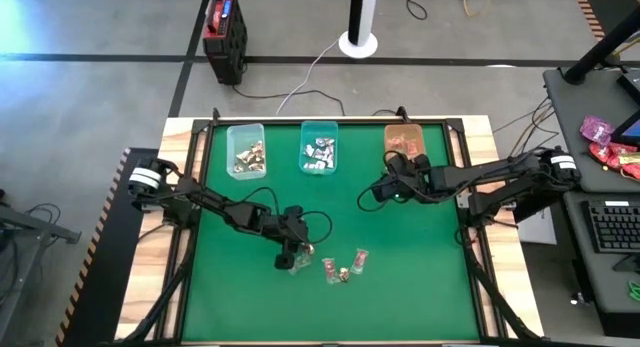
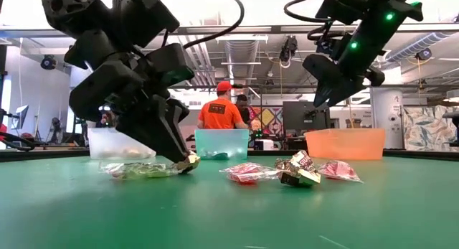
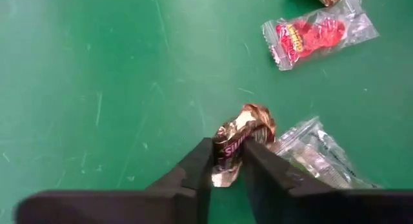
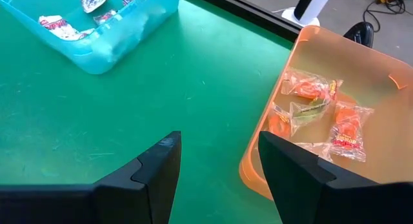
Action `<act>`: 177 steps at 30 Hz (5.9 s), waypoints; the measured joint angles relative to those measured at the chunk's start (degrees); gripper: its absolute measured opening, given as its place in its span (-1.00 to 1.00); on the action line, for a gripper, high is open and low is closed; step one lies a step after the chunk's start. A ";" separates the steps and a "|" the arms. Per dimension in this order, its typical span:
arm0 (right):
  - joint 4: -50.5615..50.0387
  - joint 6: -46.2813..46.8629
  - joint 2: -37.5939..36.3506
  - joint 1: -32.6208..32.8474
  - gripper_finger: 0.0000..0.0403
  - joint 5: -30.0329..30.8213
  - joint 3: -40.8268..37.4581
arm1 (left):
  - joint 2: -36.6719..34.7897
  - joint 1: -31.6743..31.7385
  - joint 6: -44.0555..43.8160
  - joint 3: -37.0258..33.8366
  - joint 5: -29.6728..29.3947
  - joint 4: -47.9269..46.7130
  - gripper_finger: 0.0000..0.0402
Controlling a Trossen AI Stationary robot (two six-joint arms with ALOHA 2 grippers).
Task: Sort candy by brand, put in halloween buckets
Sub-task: Put the gold wrap candy into the white bin, then put the red gummy into the orange bin, then put the green gummy into the orange bin
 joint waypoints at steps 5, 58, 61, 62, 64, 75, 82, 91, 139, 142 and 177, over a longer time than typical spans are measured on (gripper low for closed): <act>0.02 0.00 0.00 0.00 0.00 0.01 0.00 | -0.15 0.01 1.91 0.00 -0.28 -0.09 -0.96; 11.21 -19.60 0.38 3.63 0.00 -23.17 0.00 | -37.44 37.26 -0.59 -0.11 -6.16 -38.89 -0.19; 12.56 -23.22 1.58 6.87 0.00 -28.89 0.00 | -38.17 29.67 -1.40 -0.26 -6.41 -35.90 -0.21; 13.05 -23.66 2.03 7.92 0.00 -29.81 0.00 | -38.21 27.09 -1.49 -0.26 -6.61 -34.70 -0.22; 13.84 -24.73 3.01 10.13 0.00 -31.43 0.01 | -38.18 22.15 -1.66 -0.33 -8.04 -32.79 -0.23; 20.17 -24.74 13.65 19.41 0.00 -35.98 0.00 | -37.47 2.58 -1.85 -0.37 -19.20 -29.13 -0.24; 25.75 -22.52 20.36 20.37 0.00 -39.99 0.02 | -36.16 -0.72 -2.04 -0.37 -19.52 -26.17 -0.24; 29.55 -22.50 23.91 20.33 -0.22 -39.62 0.09 | -33.76 -0.74 -2.17 -0.37 -19.65 -24.28 -0.24; -12.84 0.87 -8.31 -19.10 -0.21 -5.91 0.00 | -20.75 -0.90 -7.83 0.03 3.22 -22.02 -0.24; -12.05 0.87 -8.72 -17.67 -0.14 -6.03 0.00 | -19.06 -1.41 -12.19 -0.11 4.57 -21.99 -0.24; -5.38 0.01 -8.60 -7.72 -0.05 -5.99 0.00 | -0.61 -10.72 -15.69 1.95 -3.50 -6.44 -0.90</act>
